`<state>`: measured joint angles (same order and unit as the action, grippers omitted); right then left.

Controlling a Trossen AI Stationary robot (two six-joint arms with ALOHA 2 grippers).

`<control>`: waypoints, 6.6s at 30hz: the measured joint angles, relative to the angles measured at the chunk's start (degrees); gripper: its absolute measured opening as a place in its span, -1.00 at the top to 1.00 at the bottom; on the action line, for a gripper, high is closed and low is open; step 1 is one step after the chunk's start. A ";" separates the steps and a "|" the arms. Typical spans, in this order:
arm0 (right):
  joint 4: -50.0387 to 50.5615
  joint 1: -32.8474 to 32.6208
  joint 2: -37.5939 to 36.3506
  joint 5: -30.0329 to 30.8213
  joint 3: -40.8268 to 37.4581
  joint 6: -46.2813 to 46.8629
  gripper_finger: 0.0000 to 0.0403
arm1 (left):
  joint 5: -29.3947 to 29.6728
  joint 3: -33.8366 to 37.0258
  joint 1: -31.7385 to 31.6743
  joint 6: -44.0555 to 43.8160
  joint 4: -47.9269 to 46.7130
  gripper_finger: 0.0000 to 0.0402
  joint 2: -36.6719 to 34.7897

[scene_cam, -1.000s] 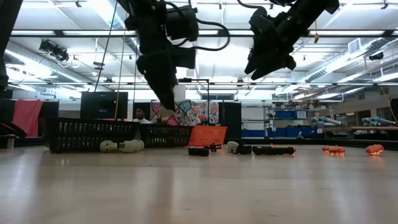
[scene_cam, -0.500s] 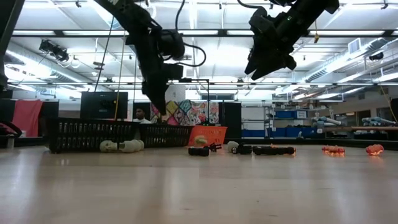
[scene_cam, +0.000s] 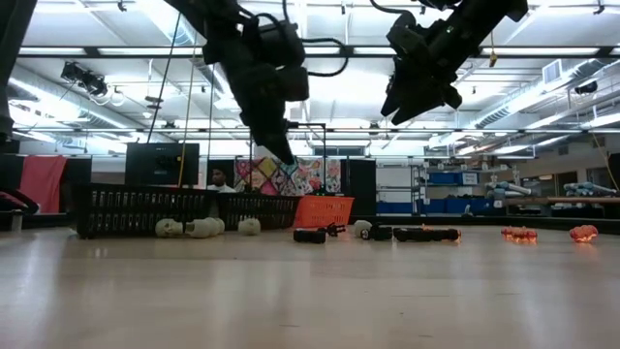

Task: Sort Halloween decoration
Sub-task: Put the white skull toy into the top black bin

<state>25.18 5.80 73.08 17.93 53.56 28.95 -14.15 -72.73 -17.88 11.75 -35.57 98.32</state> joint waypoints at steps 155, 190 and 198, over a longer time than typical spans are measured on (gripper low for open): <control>-0.08 -0.04 0.02 -1.08 0.00 0.00 0.14 | 16.89 11.04 20.49 4.04 -6.69 0.03 4.26; -0.03 -0.04 0.02 -1.11 0.00 -0.17 0.14 | 16.81 9.85 19.91 -5.52 -7.11 0.89 4.26; -0.01 -0.04 0.02 -1.54 0.00 -0.19 0.14 | 16.84 7.30 17.50 -6.51 -7.10 0.91 4.26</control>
<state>25.17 5.76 73.10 16.39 53.56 28.76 2.69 -65.43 -0.38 5.23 -42.67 102.58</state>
